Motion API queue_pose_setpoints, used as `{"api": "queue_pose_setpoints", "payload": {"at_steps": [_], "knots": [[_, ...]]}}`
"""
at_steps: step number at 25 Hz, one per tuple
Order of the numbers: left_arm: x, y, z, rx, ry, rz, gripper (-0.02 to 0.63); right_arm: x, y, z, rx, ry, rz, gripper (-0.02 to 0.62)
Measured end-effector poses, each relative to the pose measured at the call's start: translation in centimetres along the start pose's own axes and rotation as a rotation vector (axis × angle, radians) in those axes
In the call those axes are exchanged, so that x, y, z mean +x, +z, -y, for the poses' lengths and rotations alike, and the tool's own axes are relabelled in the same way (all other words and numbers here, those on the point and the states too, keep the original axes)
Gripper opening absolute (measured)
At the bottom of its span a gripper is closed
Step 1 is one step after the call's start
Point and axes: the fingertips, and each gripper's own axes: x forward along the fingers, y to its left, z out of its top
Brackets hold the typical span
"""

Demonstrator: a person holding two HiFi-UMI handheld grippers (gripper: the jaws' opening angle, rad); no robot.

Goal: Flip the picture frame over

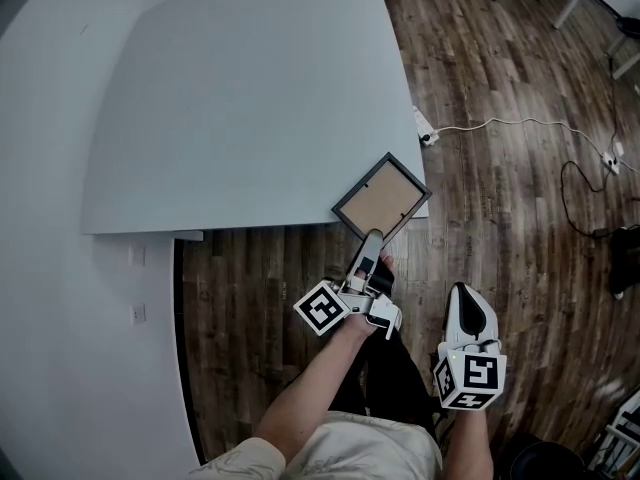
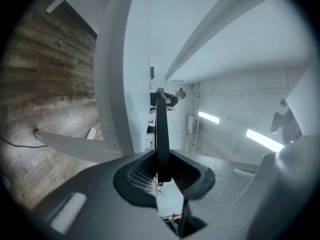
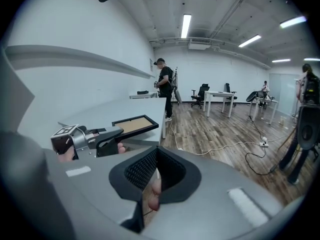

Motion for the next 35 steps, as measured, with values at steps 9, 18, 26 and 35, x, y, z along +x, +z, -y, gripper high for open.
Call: {"api": "queue_pose_setpoints", "payload": {"at_steps": [9,18,26,35], "knots": [[1.0,2.0,3.5,0.087,-0.014,0.022,0.072,-0.1,2.0,-0.3,0.006,0.013,0.041,0.026],[0.8,4.4,6.2,0.396,0.087,0.005,0.072,-0.7,2.7,-1.2,-0.014,0.032,0.057,0.026],[1.6,5.0,8.1,0.813,0.243,-0.077,0.071,-0.5,2.8,-1.8,-0.020,0.044,0.058,0.026],[3.0,4.3,9.9,1.312,0.293,-0.164,0.072,-0.3,2.8,-1.4,-0.012,0.051,0.066,0.026]]}}
